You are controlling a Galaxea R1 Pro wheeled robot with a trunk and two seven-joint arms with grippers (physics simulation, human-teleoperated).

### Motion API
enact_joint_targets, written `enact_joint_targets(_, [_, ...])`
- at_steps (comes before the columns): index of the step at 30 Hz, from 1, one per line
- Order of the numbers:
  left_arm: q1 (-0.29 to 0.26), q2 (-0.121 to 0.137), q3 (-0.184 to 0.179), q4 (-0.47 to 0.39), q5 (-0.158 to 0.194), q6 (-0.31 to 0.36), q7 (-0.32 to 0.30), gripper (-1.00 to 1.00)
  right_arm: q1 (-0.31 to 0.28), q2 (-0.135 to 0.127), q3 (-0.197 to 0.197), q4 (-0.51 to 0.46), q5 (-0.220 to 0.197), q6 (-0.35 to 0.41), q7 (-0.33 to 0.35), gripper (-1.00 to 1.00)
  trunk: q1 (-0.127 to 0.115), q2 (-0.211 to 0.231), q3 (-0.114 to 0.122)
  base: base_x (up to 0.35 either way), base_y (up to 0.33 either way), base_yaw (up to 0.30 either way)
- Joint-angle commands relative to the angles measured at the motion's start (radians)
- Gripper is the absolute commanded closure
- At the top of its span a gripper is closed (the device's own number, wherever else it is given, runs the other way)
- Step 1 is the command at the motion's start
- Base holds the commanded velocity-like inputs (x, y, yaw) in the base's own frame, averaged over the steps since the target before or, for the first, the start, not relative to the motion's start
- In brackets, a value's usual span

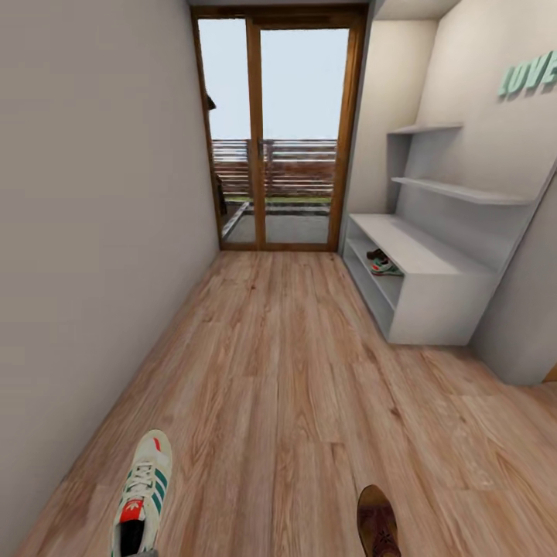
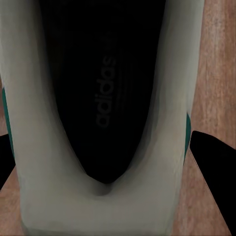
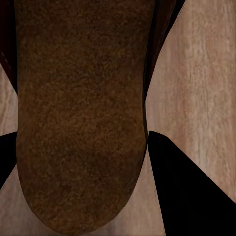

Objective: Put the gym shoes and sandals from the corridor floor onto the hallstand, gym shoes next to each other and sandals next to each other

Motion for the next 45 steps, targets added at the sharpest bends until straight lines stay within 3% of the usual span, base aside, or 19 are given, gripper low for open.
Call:
enact_joint_targets(1, [-0.001, 0.0, -0.001, 0.0, 0.001, -0.003, 0.001, 1.0, -0.001, 0.001, 0.007, -0.003, -0.009, -0.003, -0.004, 1.0, 0.0, 0.0, -0.001, 0.339, 0.0, 0.0])
enact_joint_targets(4, [-0.001, -0.002, -0.002, 0.001, -0.001, -0.003, 0.001, 1.0, 0.0, 0.006, 0.005, -0.072, -0.012, -0.005, -0.005, 1.0, 0.0, 0.0, -0.001, 0.339, 0.0, 0.0])
enact_joint_targets(8, [-0.001, 0.0, -0.002, 0.002, -0.002, -0.003, 0.001, 1.0, 0.001, 0.005, 0.001, -0.259, -0.01, -0.005, -0.006, 1.0, 0.0, 0.0, -0.001, 0.339, 0.0, 0.0])
enact_joint_targets(45, [-0.001, -0.001, -0.006, 0.023, -0.002, -0.02, -0.002, 1.0, 0.001, -0.004, 0.001, -0.242, -0.008, -0.006, -0.004, 1.0, 0.0, 0.0, -0.001, 0.339, 0.0, 0.0])
